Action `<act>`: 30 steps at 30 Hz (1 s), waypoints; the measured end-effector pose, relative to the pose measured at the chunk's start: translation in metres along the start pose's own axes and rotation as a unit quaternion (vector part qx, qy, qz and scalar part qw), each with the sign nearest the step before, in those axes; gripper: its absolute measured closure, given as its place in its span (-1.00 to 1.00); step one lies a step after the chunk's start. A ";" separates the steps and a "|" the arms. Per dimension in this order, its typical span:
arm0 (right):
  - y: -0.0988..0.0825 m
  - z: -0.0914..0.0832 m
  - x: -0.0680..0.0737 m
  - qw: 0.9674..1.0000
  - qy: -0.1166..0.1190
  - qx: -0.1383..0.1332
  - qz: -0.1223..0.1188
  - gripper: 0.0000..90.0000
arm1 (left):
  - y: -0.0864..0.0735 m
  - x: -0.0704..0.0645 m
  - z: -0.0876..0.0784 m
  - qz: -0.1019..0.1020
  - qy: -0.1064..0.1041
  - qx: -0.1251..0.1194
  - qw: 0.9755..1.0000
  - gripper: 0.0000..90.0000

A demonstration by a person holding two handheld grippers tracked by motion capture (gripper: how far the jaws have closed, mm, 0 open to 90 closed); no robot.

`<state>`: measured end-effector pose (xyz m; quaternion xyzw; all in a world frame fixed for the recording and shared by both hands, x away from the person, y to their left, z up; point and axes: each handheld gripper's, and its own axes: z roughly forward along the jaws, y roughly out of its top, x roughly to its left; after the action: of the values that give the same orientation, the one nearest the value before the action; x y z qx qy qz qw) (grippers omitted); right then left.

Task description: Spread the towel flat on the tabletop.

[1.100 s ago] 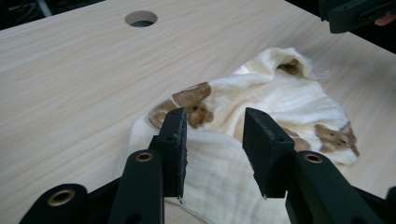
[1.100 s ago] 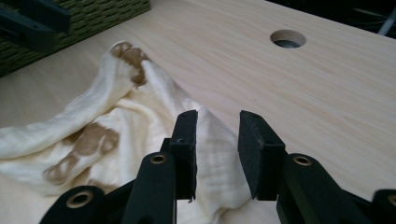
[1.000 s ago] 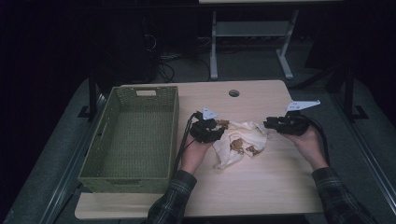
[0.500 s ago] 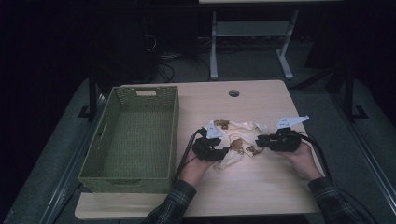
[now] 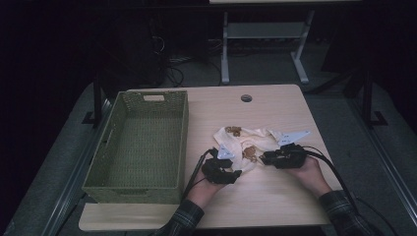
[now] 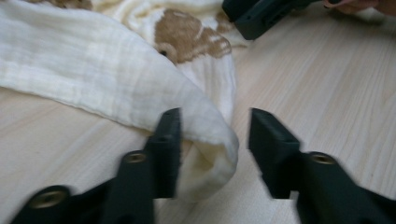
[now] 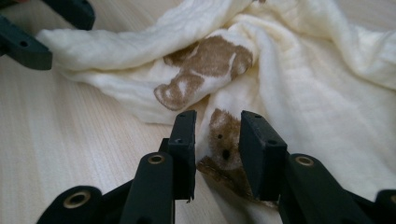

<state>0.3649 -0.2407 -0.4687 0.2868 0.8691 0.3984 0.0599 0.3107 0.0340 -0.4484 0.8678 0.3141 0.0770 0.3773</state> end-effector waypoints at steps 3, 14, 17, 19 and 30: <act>-0.001 0.002 -0.001 1.000 0.000 0.008 -0.002 0.82 | 0.001 -0.002 0.001 0.001 -0.001 0.008 1.000 0.68; 0.003 -0.027 -0.007 1.000 -0.009 -0.020 -0.002 0.97 | 0.007 0.003 -0.017 0.001 0.005 -0.033 0.999 0.93; 0.002 -0.039 -0.011 0.999 -0.017 -0.033 0.002 0.97 | 0.009 0.005 -0.022 -0.006 0.007 -0.052 0.999 0.93; 0.002 -0.049 -0.014 0.999 -0.023 -0.048 0.002 0.97 | 0.010 0.005 -0.025 -0.009 0.010 -0.063 0.998 0.93; -0.004 -0.087 -0.036 0.995 -0.053 -0.075 0.027 0.97 | 0.015 0.009 -0.028 -0.025 0.031 -0.066 0.997 0.93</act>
<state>0.3634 -0.3198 -0.4176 0.3258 0.8244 0.4480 0.1164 0.3145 0.0483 -0.4190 0.8301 0.3419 0.1150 0.4253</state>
